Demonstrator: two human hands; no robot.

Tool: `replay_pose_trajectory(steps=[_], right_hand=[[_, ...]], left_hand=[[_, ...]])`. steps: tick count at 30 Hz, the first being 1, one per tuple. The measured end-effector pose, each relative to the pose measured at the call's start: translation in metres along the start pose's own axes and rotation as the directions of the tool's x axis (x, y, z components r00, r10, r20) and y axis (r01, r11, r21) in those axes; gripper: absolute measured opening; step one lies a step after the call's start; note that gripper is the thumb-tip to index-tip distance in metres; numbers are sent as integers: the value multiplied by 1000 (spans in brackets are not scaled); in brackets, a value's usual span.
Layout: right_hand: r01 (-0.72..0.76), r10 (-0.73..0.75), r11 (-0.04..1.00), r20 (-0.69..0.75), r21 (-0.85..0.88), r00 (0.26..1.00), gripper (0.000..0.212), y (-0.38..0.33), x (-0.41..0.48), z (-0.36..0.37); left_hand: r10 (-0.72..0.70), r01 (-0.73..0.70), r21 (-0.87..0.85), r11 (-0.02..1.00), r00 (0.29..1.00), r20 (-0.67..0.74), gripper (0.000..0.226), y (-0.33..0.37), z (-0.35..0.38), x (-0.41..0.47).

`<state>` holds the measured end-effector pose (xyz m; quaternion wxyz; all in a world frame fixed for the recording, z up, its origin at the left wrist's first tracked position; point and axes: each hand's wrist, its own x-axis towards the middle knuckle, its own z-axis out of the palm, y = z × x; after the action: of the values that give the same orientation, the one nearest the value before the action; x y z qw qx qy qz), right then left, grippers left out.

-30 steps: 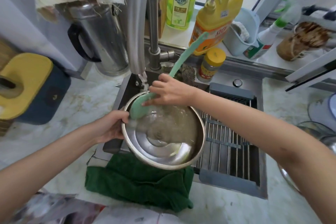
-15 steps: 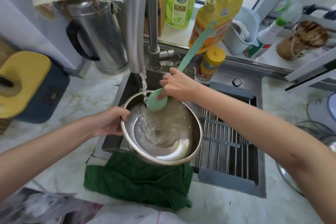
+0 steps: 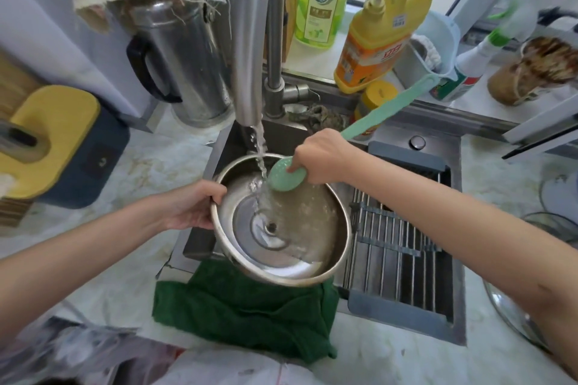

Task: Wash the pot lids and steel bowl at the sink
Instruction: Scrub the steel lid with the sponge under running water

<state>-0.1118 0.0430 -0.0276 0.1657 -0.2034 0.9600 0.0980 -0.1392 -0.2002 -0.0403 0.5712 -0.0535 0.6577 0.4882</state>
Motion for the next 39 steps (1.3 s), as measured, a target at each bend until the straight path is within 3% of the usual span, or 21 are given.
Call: replay_pose_trajectory(steps=[4,8,11,17,25,29,34,39], right_hand=[[99,-98,995,-64,19,993,49,2,-12,11],[182,-190,981,-132,-72,973,56,-6,-12,12],[272,-283,957,-107,-103,953,56,-24,-3,3],[62,-61,998,-83,4,995,58,-5,-11,3],[138,-137,990,-144,-1,980,47,-7,-9,-8],[84,-92,994,-127,-66,988,48,4,-19,-13],[243,-246,969,-223,-41,943,44,-12,-15,-23],[53,-57,998,-125,-38,991,45,10,-23,-31]], left_hand=[[-71,73,-67,995,997,23,31,-15,2,5],[-108,114,-119,986,993,54,50,-23,-4,14],[-105,114,-122,986,992,76,66,-22,-4,15],[-26,26,-60,998,1000,2,46,-3,-7,-1],[-12,12,1,1000,1000,21,17,10,13,-5],[-10,10,-34,999,1000,8,19,9,7,-4],[-51,53,-44,998,997,53,27,5,10,-1],[-28,31,-59,998,998,53,39,6,1,-4]])
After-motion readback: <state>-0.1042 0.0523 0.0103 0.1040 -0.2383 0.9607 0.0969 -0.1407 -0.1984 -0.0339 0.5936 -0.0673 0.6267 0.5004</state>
